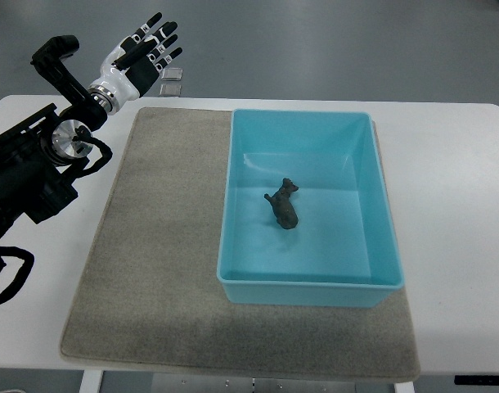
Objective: Place brown hippo in blue box with left hand
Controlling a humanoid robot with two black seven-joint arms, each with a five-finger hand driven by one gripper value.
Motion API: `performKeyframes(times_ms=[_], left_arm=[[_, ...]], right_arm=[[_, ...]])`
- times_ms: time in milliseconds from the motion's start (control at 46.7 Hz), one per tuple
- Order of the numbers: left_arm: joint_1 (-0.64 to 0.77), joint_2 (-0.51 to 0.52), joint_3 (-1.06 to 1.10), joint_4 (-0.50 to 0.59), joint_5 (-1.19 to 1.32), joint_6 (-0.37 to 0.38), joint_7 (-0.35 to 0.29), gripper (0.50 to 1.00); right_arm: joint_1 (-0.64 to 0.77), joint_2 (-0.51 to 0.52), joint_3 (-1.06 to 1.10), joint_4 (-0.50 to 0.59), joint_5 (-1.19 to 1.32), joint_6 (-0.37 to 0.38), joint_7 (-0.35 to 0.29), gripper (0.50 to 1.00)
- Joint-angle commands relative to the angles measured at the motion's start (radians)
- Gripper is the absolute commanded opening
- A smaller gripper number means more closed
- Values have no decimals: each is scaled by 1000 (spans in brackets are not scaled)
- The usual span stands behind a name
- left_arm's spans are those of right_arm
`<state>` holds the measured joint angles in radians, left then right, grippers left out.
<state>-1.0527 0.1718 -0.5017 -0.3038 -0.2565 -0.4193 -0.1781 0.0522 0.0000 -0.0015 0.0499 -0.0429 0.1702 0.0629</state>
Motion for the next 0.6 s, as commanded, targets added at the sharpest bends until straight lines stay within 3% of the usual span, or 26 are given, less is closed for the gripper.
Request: performKeyframes(times_ms=[0,578], left_arm=[[2,0,2,0,3,-3,0,1000],[-1,-2,0,2,-4,1,-1,1000]], right_arm=[[0,0,0,-1,0,0,0,936],[0,0,0,7,-2,9,0,936]])
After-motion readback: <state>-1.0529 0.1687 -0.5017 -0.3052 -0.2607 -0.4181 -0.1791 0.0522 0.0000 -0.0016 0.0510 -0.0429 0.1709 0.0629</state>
